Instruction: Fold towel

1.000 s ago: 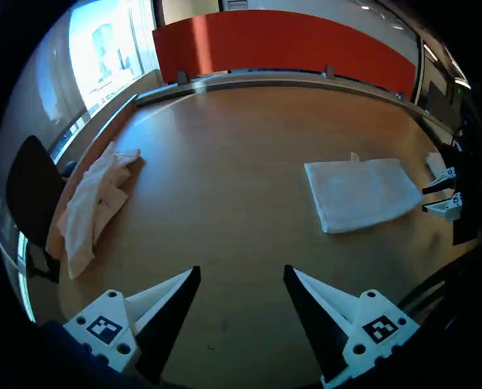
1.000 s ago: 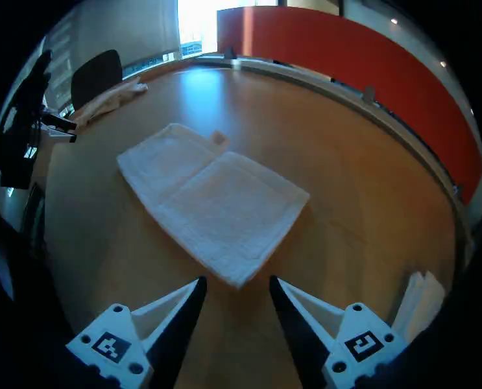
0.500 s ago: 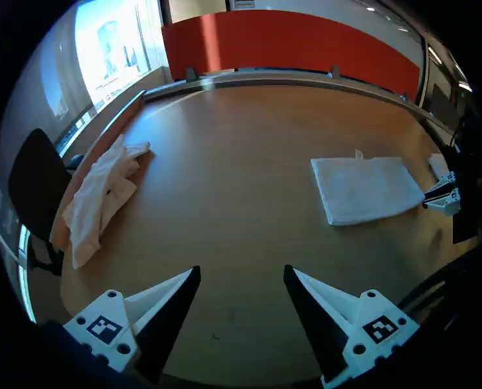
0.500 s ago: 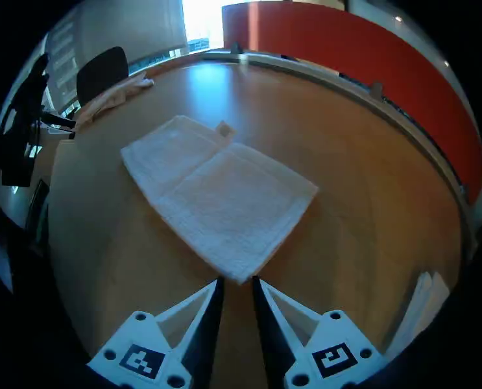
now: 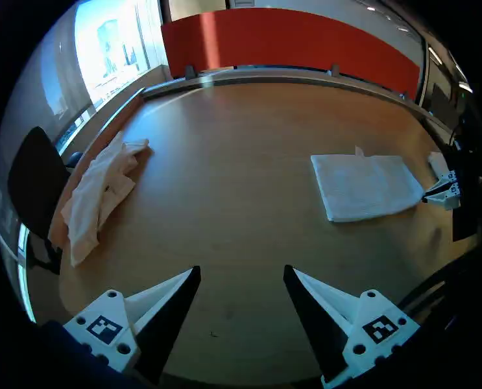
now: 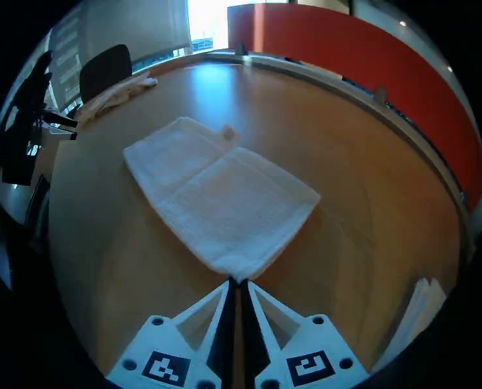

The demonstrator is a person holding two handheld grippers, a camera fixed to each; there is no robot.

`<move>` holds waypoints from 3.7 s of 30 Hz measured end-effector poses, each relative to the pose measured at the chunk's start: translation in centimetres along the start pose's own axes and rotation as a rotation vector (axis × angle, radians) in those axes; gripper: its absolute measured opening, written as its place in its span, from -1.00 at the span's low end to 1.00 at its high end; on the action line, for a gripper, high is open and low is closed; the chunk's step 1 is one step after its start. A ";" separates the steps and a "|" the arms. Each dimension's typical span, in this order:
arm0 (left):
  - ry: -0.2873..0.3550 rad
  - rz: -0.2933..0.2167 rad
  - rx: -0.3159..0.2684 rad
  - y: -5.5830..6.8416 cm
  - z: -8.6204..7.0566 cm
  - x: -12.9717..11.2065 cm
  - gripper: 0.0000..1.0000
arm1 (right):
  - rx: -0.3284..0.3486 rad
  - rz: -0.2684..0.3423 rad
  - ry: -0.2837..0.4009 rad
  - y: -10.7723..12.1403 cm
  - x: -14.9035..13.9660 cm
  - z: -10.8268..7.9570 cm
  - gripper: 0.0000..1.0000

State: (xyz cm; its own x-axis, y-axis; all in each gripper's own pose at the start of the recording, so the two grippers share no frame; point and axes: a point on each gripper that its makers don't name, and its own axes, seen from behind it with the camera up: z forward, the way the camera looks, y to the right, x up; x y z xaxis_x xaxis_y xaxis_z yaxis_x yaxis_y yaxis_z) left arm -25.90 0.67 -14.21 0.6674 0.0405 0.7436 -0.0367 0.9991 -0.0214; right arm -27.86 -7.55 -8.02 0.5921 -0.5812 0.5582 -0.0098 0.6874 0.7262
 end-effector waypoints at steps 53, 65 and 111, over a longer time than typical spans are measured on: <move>0.033 0.018 -0.022 1.5 0.4 2.2 0.90 | -0.133 -0.163 0.178 2.0 11.9 -9.8 -0.91; 0.038 0.011 -0.016 1.0 0.3 2.4 0.90 | -0.062 -0.206 0.186 -1.2 13.3 -7.4 -0.90; 0.024 -0.036 0.044 -3.5 -0.8 0.1 0.90 | 0.148 -0.241 0.063 -9.7 10.9 1.7 0.34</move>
State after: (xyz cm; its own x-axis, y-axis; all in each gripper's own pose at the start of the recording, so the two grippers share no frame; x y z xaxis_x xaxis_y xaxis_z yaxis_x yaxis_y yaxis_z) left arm -25.07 -2.81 -14.61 0.6869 0.0051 0.7268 -0.0447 0.9984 0.0353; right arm -22.68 -21.31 -8.24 0.6403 -0.6889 0.3399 0.0228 0.4593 0.8880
